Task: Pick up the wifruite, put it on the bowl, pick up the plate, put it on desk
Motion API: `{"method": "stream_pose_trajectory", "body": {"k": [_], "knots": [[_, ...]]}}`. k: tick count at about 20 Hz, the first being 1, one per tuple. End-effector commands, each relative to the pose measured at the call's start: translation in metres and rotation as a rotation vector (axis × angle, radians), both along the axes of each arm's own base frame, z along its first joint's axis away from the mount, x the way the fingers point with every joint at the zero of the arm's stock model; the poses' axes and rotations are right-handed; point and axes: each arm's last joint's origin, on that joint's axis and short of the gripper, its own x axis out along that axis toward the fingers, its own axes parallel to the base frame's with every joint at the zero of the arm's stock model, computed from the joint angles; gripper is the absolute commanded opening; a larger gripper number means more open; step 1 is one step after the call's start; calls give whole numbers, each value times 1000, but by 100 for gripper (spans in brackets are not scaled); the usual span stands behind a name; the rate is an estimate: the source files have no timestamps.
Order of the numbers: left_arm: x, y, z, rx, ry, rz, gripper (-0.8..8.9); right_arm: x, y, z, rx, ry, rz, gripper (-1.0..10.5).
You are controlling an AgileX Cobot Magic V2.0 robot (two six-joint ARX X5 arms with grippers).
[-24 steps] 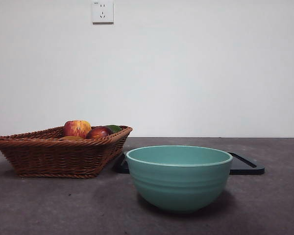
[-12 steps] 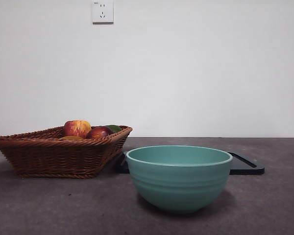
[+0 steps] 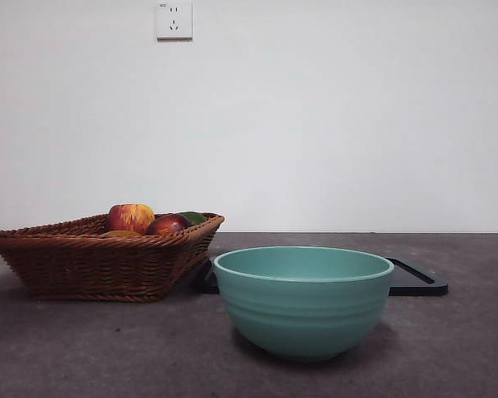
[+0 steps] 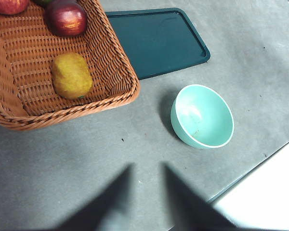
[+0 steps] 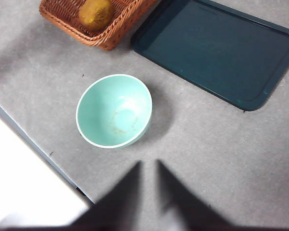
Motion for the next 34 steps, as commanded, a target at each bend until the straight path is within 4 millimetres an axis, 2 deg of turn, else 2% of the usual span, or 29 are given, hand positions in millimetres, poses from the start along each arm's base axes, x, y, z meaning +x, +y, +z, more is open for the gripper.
{"method": "stream_pose_trajectory", "body": {"k": [1, 7, 11, 17, 22, 26, 34], "knots": [[1, -1, 6, 4, -38, -20, 382, 1, 1, 5, 17, -6, -7, 379], [4, -1, 8, -25, -36, 8, 407, 1, 1, 5, 17, -7, -7, 396], [17, -5, 8, -40, -29, 15, 407, 1, 1, 6, 18, -9, -8, 396], [62, -25, 20, 31, -26, 41, 406, 1, 1, 6, 20, -9, -10, 396], [117, -53, 25, 171, 15, 85, 406, 1, 1, 6, 19, -8, -14, 396], [156, -77, 7, 273, 70, 100, 405, 1, 1, 6, 20, -7, -14, 396], [211, -105, -65, 392, 188, 113, 405, 1, 1, 6, 20, -7, -14, 396]]}}
